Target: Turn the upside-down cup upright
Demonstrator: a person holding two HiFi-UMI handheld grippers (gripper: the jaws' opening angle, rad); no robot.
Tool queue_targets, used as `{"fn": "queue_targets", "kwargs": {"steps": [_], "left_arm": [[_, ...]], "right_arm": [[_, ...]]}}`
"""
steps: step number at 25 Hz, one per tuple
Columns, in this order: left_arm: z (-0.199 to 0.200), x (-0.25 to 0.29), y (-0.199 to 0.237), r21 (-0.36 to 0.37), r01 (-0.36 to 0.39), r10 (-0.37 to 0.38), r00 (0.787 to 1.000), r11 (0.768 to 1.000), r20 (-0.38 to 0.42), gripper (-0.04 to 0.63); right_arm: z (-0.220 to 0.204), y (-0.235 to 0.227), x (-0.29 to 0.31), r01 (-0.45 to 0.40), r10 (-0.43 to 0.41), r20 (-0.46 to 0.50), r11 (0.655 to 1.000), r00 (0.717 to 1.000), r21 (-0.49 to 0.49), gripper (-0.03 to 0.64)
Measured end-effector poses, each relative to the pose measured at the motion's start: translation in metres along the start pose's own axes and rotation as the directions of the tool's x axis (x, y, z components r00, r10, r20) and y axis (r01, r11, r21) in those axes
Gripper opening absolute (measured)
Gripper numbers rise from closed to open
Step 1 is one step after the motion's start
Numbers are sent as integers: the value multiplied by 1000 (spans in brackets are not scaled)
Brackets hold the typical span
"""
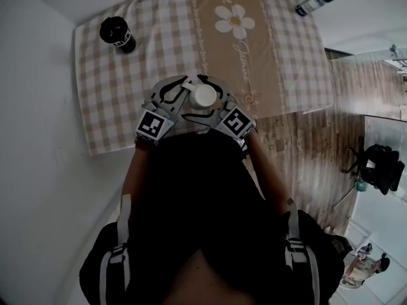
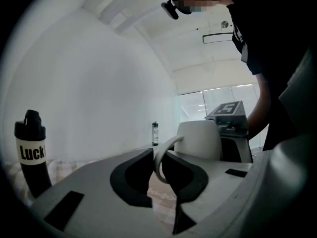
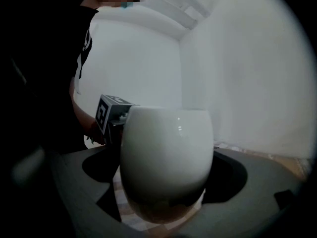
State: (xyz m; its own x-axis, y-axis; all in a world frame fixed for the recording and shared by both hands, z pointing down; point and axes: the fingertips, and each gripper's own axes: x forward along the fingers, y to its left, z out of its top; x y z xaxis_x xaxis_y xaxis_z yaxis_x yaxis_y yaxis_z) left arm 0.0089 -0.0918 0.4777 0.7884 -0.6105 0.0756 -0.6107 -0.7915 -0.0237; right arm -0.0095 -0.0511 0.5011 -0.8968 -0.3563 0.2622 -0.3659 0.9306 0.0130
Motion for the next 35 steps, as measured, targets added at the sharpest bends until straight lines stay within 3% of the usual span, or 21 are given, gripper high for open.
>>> {"fn": "queue_targets", "kwargs": {"steps": [6, 17, 25, 30, 35], "left_arm": [[10, 14, -18, 2, 43, -43, 998, 999, 42, 61], [3, 25, -44, 30, 91, -90, 996, 995, -11, 55], [-5, 23, -49, 15, 88, -88, 996, 996, -20, 55], [-9, 24, -53, 9, 112, -112, 993, 994, -31, 57], [-19, 22, -52, -4, 167, -167, 984, 986, -59, 62]], "right_arm": [[7, 0, -13, -2, 2, -4, 1000, 1000, -15, 512], [4, 5, -34, 71, -70, -16, 996, 997, 61, 474], [-5, 9, -36, 60, -58, -60, 998, 997, 31, 444], [-8, 10, -39, 73, -71, -53, 997, 996, 34, 416], [-12, 9, -36, 54, -56, -88, 998, 995, -24, 408]]}}
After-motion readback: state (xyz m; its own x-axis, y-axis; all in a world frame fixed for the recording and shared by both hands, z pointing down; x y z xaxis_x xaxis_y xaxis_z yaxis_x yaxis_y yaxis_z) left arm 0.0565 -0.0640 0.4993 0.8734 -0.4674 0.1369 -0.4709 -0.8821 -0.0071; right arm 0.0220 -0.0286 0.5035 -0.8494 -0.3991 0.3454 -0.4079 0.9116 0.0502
